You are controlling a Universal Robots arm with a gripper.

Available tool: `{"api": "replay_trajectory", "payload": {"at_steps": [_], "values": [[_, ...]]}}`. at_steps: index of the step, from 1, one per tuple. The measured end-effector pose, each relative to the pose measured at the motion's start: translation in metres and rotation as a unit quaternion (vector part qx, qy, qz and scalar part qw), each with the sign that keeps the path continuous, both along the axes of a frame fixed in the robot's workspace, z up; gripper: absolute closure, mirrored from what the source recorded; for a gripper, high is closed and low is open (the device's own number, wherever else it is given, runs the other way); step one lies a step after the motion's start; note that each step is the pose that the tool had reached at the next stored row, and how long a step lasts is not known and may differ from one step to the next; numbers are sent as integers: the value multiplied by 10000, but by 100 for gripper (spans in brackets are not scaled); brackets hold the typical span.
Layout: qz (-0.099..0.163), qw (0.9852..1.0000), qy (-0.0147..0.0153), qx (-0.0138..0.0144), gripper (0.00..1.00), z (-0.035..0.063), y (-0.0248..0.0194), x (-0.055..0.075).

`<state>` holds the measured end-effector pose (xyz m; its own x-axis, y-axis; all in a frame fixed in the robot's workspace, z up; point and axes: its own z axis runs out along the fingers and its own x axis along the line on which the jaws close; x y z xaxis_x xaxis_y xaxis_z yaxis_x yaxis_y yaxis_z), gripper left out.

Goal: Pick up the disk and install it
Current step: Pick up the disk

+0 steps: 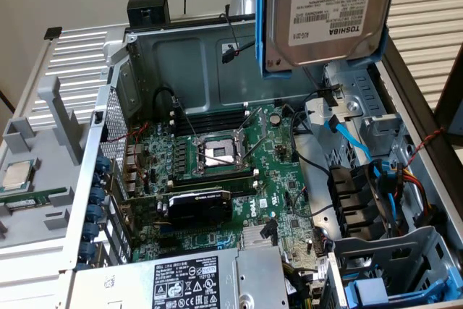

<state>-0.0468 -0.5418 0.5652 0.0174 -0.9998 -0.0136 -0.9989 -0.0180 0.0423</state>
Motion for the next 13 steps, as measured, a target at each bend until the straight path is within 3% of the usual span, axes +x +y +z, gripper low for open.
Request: {"api": "replay_trajectory", "payload": {"at_steps": [10,13], "values": [[0,10000,9,0,63,30,-291,160],[0,10000,17,0,63,45,-355,250]]}}
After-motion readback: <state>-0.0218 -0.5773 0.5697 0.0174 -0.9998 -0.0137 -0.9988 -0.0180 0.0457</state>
